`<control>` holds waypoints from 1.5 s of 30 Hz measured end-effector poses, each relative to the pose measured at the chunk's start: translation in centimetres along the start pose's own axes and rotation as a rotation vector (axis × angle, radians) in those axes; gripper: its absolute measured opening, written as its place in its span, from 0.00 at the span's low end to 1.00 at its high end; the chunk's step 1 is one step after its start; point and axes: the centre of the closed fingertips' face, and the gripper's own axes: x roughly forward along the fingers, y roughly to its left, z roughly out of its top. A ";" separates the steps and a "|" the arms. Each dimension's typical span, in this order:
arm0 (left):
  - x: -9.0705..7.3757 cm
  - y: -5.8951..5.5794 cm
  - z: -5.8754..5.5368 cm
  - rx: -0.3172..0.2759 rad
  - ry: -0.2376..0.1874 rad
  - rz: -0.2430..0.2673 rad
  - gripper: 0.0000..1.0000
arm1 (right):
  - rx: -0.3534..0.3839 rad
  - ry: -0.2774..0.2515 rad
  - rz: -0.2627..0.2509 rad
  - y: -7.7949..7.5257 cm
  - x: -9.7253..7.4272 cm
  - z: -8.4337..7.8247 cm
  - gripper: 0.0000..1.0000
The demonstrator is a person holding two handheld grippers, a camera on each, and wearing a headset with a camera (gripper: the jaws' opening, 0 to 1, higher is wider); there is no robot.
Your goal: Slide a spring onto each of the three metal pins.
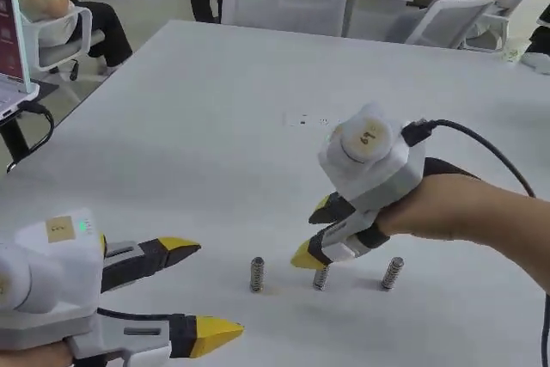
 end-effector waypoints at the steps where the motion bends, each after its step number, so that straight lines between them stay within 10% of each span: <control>1: 0.0 0.0 0.0 -0.001 -0.001 0.001 0.62 | 0.008 -0.012 -0.006 -0.1 -0.2 0.0 0.42; 18: 0.4 0.1 -0.1 -0.013 0.000 0.005 0.62 | 0.126 -0.234 -0.125 -2.0 -4.3 -1.2 0.62; 45: 0.6 0.2 0.1 -0.029 -0.012 0.010 0.63 | 0.299 -0.409 -0.263 -2.1 -9.2 -7.6 0.84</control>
